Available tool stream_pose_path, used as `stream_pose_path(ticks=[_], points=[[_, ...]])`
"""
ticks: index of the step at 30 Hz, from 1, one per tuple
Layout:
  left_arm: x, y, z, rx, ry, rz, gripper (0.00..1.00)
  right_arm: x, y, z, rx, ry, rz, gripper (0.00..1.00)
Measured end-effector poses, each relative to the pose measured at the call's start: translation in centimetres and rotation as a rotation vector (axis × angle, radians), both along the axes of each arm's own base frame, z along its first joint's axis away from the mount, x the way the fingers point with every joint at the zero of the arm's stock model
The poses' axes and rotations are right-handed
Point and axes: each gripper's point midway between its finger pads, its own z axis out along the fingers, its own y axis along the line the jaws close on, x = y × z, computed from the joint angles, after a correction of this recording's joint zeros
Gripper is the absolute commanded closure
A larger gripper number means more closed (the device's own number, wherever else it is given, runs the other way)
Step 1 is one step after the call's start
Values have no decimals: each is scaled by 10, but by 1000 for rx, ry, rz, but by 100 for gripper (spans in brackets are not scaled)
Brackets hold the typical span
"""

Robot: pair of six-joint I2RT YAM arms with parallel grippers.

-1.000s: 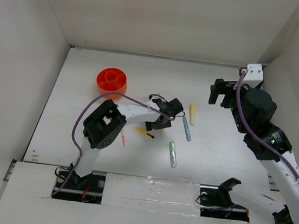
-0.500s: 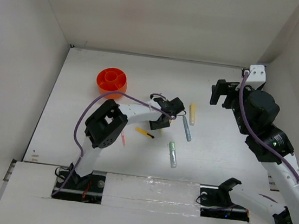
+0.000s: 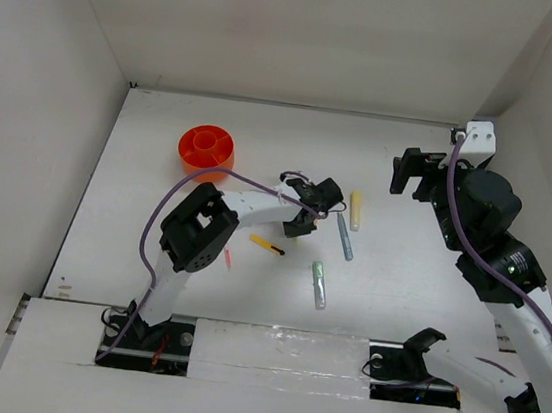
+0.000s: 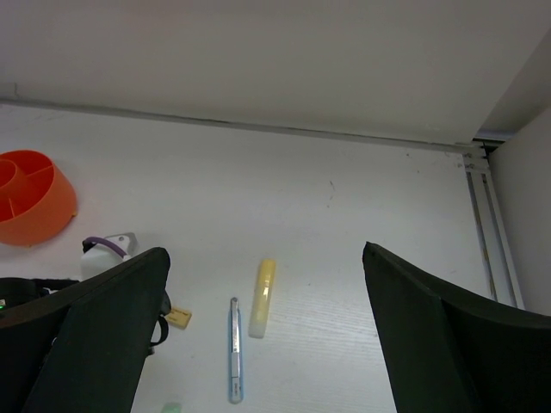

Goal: Sort the stationery into containers
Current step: Grab a piece of stationery with the left arm

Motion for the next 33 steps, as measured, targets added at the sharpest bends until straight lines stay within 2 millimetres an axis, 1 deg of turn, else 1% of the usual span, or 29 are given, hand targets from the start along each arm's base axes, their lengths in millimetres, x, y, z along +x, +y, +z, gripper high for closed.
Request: stream_pose_path(ticks=[12,15,17,19,21,23,24,25,26,27,28,29,30,31,32,33], points=[[2,3,2,22,-14,-28,100,3,1,-3,-2,10,-4,0],[7,8,8,54,-47,-56,100,7,-3,-7,2,20,-20,0],[14,9,24,54,-96,-76,100,10,-7,-8,8,22,-33,0],[20,7,48,28,-159,-100,100,12,-12,-7,12,22,-46,0],[26,7,86,-13,-240,-119,100,15,-18,-7,18,20,-59,0],[32,9,128,-70,-330,-126,100,25,-21,-10,20,30,-65,3],[34,12,149,-97,-370,-123,100,31,-19,-11,24,35,-50,5],[37,19,170,-122,-408,-113,100,38,-16,-14,26,41,-28,7],[41,29,186,-145,-435,-96,100,47,-10,-18,27,51,-4,7],[48,43,201,-163,-461,-70,100,55,-2,-23,28,60,28,8],[57,61,214,-173,-486,-32,100,62,7,-28,28,71,61,8],[66,82,223,-172,-509,11,100,72,20,-39,21,98,101,8],[76,110,230,-163,-528,67,100,80,35,-50,10,124,143,8],[81,135,233,-144,-535,114,100,88,51,-64,-5,155,185,8],[84,162,234,-114,-539,166,100,94,68,-81,-23,191,227,5],[84,186,236,-88,-542,211,100,98,83,-98,-42,230,264,4]])
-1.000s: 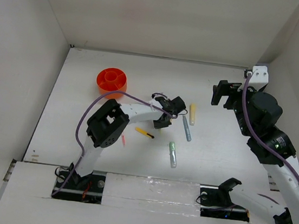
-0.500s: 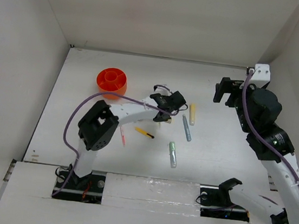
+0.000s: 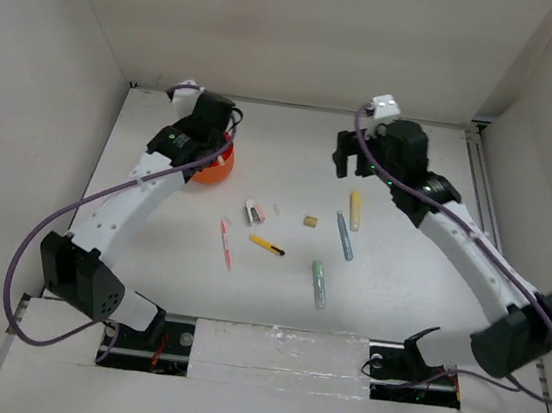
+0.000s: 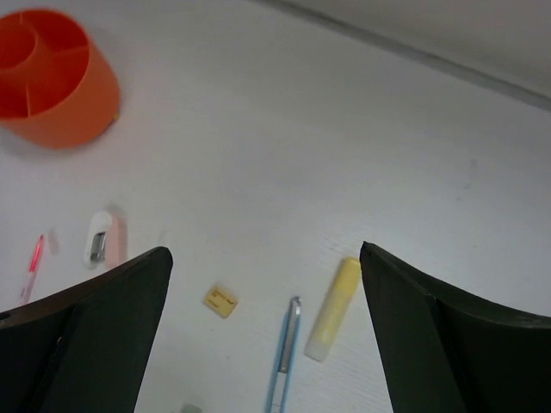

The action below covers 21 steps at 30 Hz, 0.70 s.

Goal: Sort the stationery into containers
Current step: Grab a piece of stationery with the left arm, then grab a piece of stationery with the right arm

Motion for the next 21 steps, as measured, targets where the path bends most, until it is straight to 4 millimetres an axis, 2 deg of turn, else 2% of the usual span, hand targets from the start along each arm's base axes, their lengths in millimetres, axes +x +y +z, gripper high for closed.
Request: stream_pose_path(ticks=[2,5,8,10,12,16,17,19,20,21], points=[[-8,34,2,31,12,62,100,8,38,-37,-47,77,89,4],[-29,66,3,70,22,95,100,17,85,-95,-115,193,189,6],[-55,87,-4,108,33,107,100,17,114,-143,-172,280,245,11],[-69,95,-11,131,41,105,100,16,126,-164,-198,317,266,16],[-78,98,-21,147,53,85,100,17,134,-175,-209,334,277,18],[-92,101,-44,173,79,43,100,20,145,-177,-210,332,284,24],[-94,101,-47,177,79,37,100,21,148,-176,-209,329,286,28],[-96,101,-50,174,69,29,100,25,155,-176,-209,320,285,28],[-97,102,-50,173,63,26,100,27,159,-176,-213,315,284,35],[-98,102,-49,169,53,24,100,27,162,-179,-221,314,281,37]])
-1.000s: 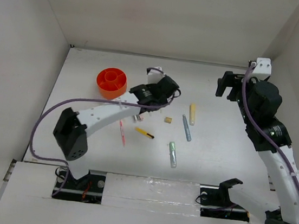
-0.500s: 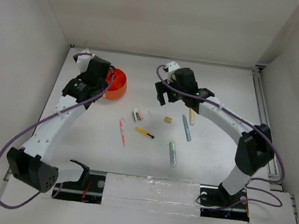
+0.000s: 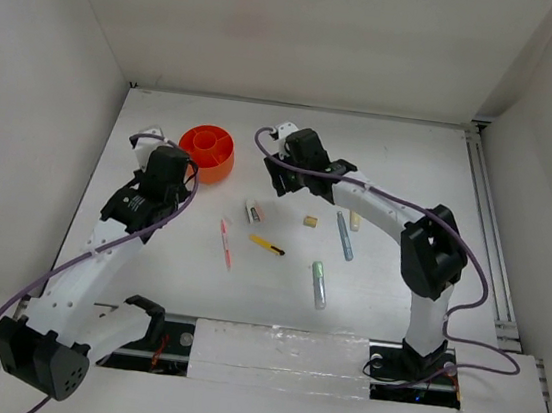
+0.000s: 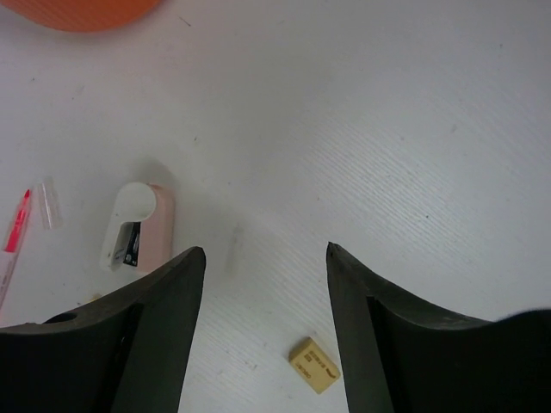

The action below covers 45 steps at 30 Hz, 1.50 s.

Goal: Sort the stationery into containers
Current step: Grab a piece of stationery with the right arm

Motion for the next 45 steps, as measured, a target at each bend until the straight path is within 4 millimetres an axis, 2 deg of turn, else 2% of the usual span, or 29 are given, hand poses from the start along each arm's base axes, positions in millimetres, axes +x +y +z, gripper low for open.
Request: stream_pose_path(ticks=[6,13,16,24,33,40,44,45], points=[[2,-1,13,-21,-61,-1,100,-7,9,-22,-50,24,1,41],[3,-1,14,-23,-67,-1,100,-9,9,-28,-72,26,-6,45],[2,-1,14,-22,-66,-2,100,-10,10,-39,-86,43,-4,49],[3,-2,14,-23,-67,-7,100,-19,13,-78,-154,116,3,50],[4,-3,14,-26,-71,-10,100,-21,12,-83,-158,133,-10,54],[6,-3,13,-25,-68,-10,100,-23,10,-100,-179,161,-12,61],[6,-3,13,-25,-68,-10,100,-23,11,-100,-176,163,-12,67],[6,-3,13,-24,-68,-10,100,-24,11,-100,-175,163,-13,73]])
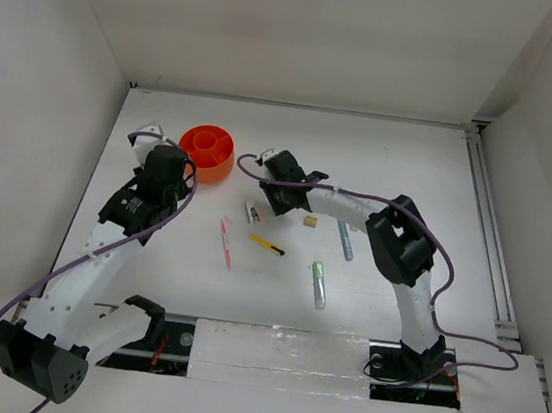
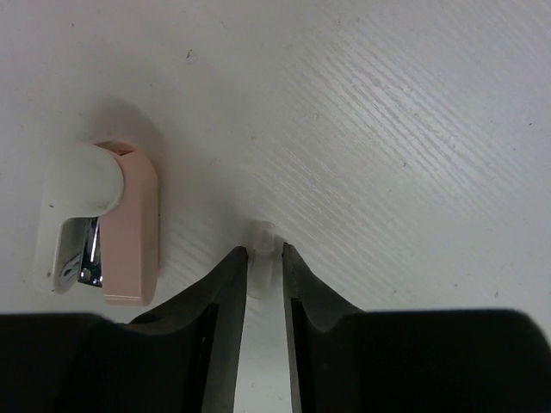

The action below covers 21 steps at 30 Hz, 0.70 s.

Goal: Sort the stationery into containers
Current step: Grab a piece of stationery with the right arm

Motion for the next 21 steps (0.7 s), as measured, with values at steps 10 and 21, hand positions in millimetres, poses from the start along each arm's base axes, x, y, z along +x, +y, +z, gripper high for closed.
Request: stream_pose_path(ticks=[10,21], points=[[0,0,0,-1,1,-2,100,1,0,0,10,8,-10,100],[-1,-90,13,-219,-14,-478,100,31,-32,145,402,-181,-254,100]])
